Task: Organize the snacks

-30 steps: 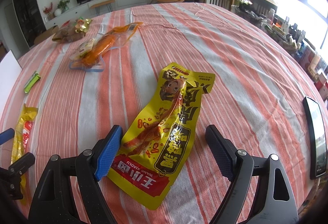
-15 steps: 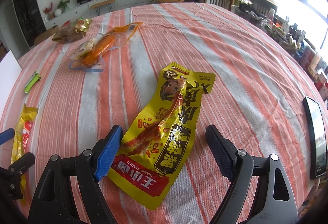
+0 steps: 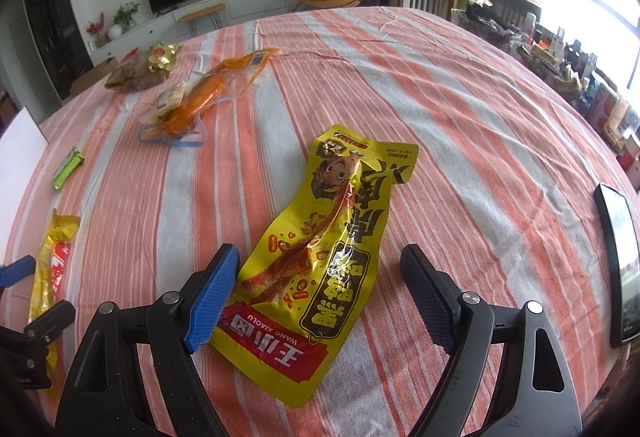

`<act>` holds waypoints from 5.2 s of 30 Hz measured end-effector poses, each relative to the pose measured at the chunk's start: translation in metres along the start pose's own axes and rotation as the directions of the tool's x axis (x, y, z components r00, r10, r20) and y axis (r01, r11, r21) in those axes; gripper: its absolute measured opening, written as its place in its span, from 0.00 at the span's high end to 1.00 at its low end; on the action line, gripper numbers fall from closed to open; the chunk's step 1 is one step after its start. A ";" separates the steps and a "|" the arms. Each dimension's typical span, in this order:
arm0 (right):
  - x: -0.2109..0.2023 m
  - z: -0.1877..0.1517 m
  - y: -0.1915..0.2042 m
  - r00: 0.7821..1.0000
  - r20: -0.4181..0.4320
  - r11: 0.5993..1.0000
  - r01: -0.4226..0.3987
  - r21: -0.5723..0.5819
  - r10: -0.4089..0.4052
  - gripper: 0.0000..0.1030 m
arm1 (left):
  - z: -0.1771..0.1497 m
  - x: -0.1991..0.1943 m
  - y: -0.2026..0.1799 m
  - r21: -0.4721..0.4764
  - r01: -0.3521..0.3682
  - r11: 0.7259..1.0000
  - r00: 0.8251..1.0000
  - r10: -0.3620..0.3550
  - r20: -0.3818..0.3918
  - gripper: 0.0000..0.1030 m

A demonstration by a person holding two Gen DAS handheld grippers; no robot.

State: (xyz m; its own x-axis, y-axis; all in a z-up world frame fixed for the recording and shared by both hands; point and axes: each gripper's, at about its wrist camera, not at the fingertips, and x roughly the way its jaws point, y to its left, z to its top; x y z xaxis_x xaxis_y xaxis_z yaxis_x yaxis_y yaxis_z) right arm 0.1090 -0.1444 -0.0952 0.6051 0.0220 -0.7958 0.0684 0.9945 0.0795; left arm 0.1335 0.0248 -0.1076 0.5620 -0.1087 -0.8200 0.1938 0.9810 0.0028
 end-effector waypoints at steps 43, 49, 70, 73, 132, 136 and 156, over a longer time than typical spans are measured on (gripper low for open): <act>-0.039 0.000 -0.021 0.873 0.010 0.788 -0.445 0.425 0.487 0.55 | -0.010 -0.101 0.030 -0.239 0.440 0.865 0.898 -0.430 0.095 0.55; -0.076 0.010 0.003 0.774 0.105 0.666 -0.597 0.447 0.624 0.54 | -0.005 -0.170 0.073 -0.255 0.495 0.830 0.866 -0.451 0.214 0.55; -0.123 0.006 0.383 0.634 -0.382 0.641 -0.757 -0.129 0.672 0.37 | -0.122 -0.232 0.317 -0.662 -0.129 0.739 0.979 0.202 0.034 0.16; -0.130 0.006 0.352 0.709 -0.302 0.688 -0.700 -0.190 0.637 0.36 | -0.112 -0.231 0.301 -0.661 -0.079 0.746 0.978 0.187 0.094 0.16; -0.025 -0.028 0.038 0.989 -0.010 0.985 0.147 0.089 -0.146 0.18 | 0.004 0.002 0.018 -0.026 0.002 1.000 1.000 -0.002 -0.018 0.00; -0.025 -0.028 0.039 0.989 -0.010 0.985 0.148 0.088 -0.148 0.18 | 0.016 -0.012 0.041 -0.138 0.096 0.986 0.995 -0.098 -0.009 0.00; -0.026 -0.029 0.038 0.989 -0.013 0.986 0.146 0.084 -0.146 0.17 | 0.119 0.084 0.087 0.057 0.038 0.998 0.984 -0.027 -0.179 0.00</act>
State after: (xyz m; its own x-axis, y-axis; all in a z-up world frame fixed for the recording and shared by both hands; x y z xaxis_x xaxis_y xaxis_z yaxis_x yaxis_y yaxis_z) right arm 0.0733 -0.1039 -0.0891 0.5781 -0.1217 -0.8068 0.2224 0.9749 0.0123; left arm 0.2937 0.0821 -0.1081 0.4036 -0.1050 -0.9089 0.2602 0.9655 0.0040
